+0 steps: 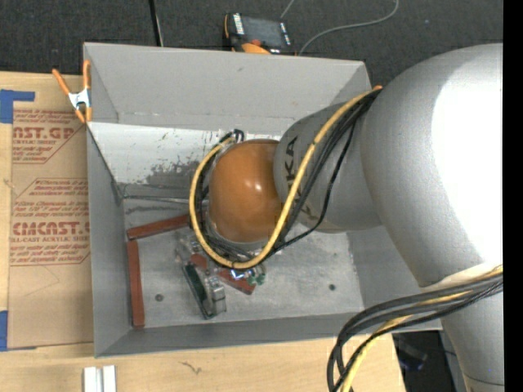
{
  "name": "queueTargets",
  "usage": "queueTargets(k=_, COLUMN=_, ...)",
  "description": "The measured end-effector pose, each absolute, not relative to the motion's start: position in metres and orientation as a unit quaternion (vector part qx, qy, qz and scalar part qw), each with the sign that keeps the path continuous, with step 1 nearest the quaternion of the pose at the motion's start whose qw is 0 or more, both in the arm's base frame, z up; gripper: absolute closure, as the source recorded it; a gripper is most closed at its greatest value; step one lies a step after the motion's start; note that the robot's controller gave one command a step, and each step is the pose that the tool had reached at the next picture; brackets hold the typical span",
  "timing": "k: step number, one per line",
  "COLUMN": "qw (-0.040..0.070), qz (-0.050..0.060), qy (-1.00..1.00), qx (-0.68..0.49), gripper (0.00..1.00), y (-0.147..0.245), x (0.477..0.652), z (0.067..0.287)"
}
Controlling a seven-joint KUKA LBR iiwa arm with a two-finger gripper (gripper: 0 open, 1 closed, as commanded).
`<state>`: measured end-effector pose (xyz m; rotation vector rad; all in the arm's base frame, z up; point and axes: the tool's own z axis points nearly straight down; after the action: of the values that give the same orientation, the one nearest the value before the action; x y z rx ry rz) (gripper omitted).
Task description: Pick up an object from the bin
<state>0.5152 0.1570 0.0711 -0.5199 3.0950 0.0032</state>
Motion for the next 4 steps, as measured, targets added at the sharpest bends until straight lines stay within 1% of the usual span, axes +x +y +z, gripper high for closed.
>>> queueTargets(k=1, qw=0.003, qz=0.000, qy=0.962, qx=-0.274, gripper=0.00, y=0.100, x=0.573, z=0.072)
queueTargets(k=2, qw=0.003, qz=0.001, qy=0.973, qx=-0.231, gripper=0.00, y=0.054, x=0.584, z=0.071)
queueTargets(k=3, qw=0.005, qz=0.001, qy=0.973, qx=-0.232, gripper=1.00, y=0.056, x=0.585, z=0.073)
queueTargets(k=4, qw=0.001, qz=0.001, qy=0.973, qx=-0.232, gripper=0.00, y=0.055, x=0.583, z=0.070)
